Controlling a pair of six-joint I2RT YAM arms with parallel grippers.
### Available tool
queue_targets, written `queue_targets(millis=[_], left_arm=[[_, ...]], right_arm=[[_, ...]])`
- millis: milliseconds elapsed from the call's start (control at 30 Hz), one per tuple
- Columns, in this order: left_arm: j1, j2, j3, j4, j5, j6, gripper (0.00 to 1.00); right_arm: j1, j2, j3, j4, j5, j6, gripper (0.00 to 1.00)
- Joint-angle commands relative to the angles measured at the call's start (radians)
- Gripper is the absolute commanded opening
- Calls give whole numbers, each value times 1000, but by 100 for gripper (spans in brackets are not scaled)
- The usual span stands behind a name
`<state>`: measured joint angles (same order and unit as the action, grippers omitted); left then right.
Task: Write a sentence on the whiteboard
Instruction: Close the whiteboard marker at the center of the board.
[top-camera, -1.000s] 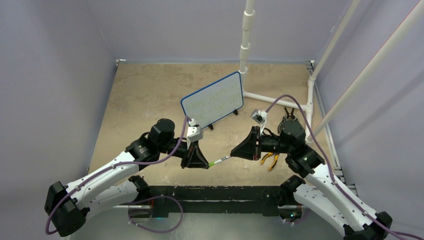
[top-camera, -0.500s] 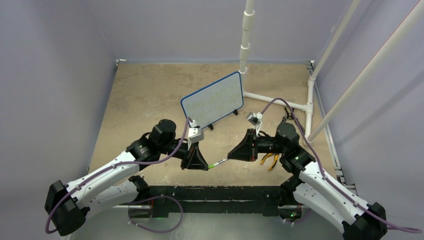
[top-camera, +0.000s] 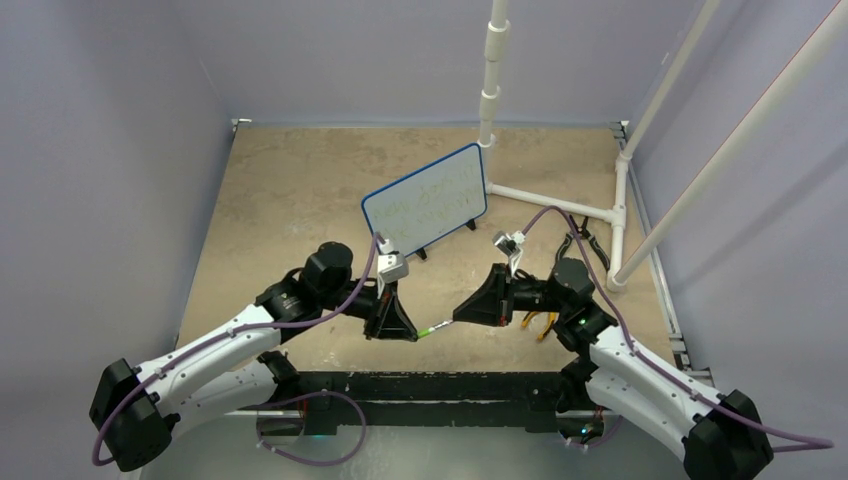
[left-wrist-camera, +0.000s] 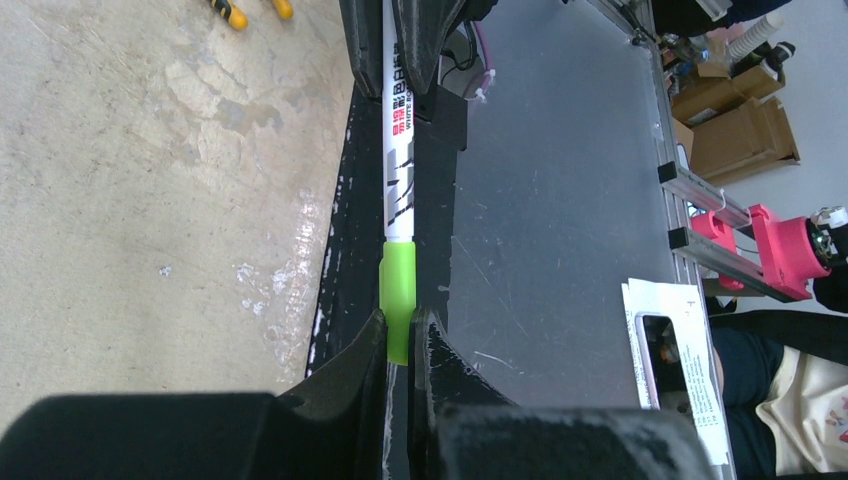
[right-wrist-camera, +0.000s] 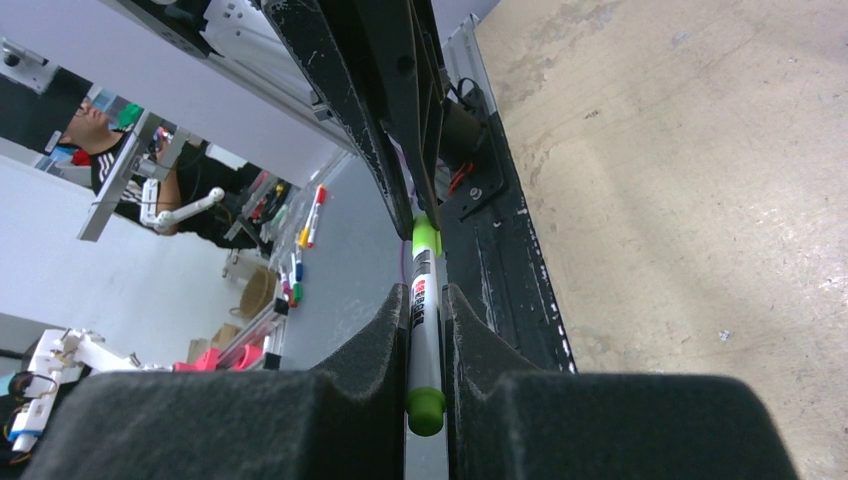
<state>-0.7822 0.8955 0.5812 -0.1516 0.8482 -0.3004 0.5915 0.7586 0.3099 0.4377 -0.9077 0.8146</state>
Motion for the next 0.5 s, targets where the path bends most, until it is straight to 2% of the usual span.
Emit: queue_targets(millis=[0,167,300,367,467], left_arm=[[-3,-11,7,187,-31,-53,0],[-8,-8,9,212,-48,-72,0],[-8,0,33,158,-69,-45,2],[-7,0,50,97,-81,-26,13],[-8,-5,74,54,-91,-9,37]], right_arm=[[5,20,-29,88,-61,46,0],[5,34,-23,110,-73,52,0],[5,27,-25,118,-80,60,0],[4,18,-25,116,-80,65,0],[5,4,-25,114,-76,72,0]])
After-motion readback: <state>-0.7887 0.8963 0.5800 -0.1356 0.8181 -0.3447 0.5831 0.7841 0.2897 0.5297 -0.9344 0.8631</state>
